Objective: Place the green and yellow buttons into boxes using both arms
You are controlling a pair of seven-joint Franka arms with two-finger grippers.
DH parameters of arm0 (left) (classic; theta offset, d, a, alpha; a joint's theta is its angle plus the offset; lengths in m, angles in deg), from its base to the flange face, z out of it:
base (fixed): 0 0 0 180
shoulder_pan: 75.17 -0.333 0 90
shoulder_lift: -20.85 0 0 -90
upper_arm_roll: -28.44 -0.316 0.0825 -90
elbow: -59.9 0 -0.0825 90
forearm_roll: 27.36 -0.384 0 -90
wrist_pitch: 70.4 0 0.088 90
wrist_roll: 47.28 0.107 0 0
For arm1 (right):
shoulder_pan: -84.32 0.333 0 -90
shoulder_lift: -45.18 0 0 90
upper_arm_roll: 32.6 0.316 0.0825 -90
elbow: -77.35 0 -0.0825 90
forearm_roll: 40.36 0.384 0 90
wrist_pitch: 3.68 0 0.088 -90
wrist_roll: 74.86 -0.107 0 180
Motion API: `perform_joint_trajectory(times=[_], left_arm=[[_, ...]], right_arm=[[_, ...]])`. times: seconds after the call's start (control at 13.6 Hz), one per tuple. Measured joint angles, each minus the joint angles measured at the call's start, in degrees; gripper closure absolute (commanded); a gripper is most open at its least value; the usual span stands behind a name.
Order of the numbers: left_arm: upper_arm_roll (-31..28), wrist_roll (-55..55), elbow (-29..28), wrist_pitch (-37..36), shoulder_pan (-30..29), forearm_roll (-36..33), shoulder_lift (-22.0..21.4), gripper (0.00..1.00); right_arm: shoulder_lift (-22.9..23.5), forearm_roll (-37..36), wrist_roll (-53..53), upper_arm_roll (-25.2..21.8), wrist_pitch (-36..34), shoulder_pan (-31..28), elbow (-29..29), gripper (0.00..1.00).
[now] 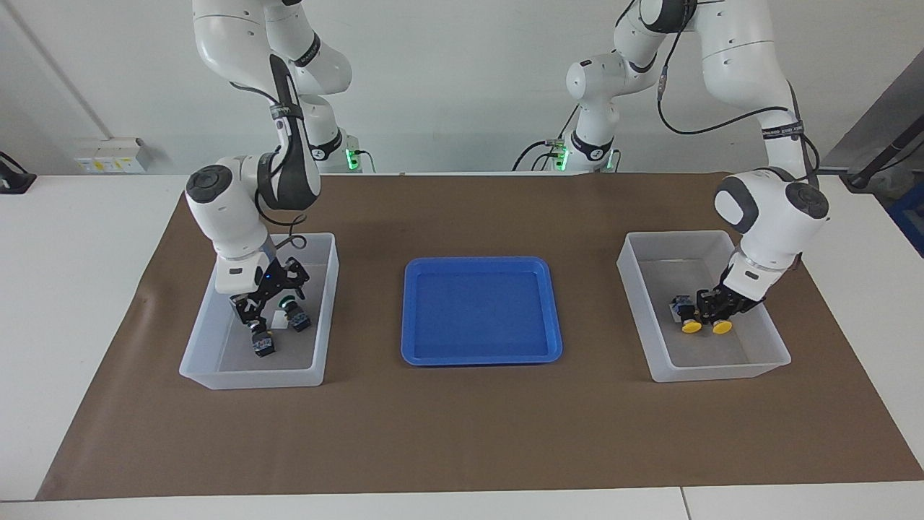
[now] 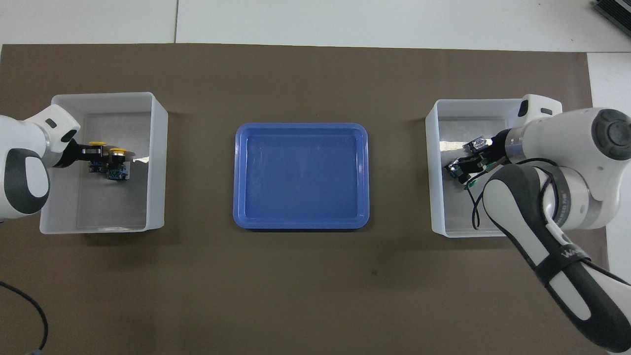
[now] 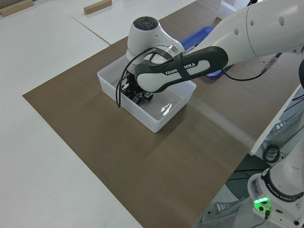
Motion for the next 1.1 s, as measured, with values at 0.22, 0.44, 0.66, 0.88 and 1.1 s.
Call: perform_joint_trajectory(times=[0.22,0.44,0.66,0.88,1.1], left_arm=[[0.2,0.0,1.0,-0.5,0.0,0.0,0.0,0.21],[0.3,0.0,6.6,-8.0,0.1,0.0,-0.1,0.21],[0.3,-0.2,13.5,-17.9,0.4,0.0,-0.4,0.21],[0.5,-2.9,19.9,-27.9,2.3,0.0,-1.2,0.15],[0.6,-6.8,25.3,-37.3,5.7,0.0,-2.1,0.00]], right_arm=[[-0.7,-0.1,-15.9,0.3,-2.2,1.3,-3.3,0.00],[-1.6,-0.2,-24.8,0.3,-8.4,1.4,-7.5,0.00],[-4.2,-0.2,-29.4,-0.2,-18.5,0.8,-13.2,0.00],[-6.7,-0.2,-30.6,-0.7,-27.7,-0.1,-17.9,0.00],[-7.5,-0.2,-32.1,-0.8,-39.2,-2.1,-23.6,0.00]])
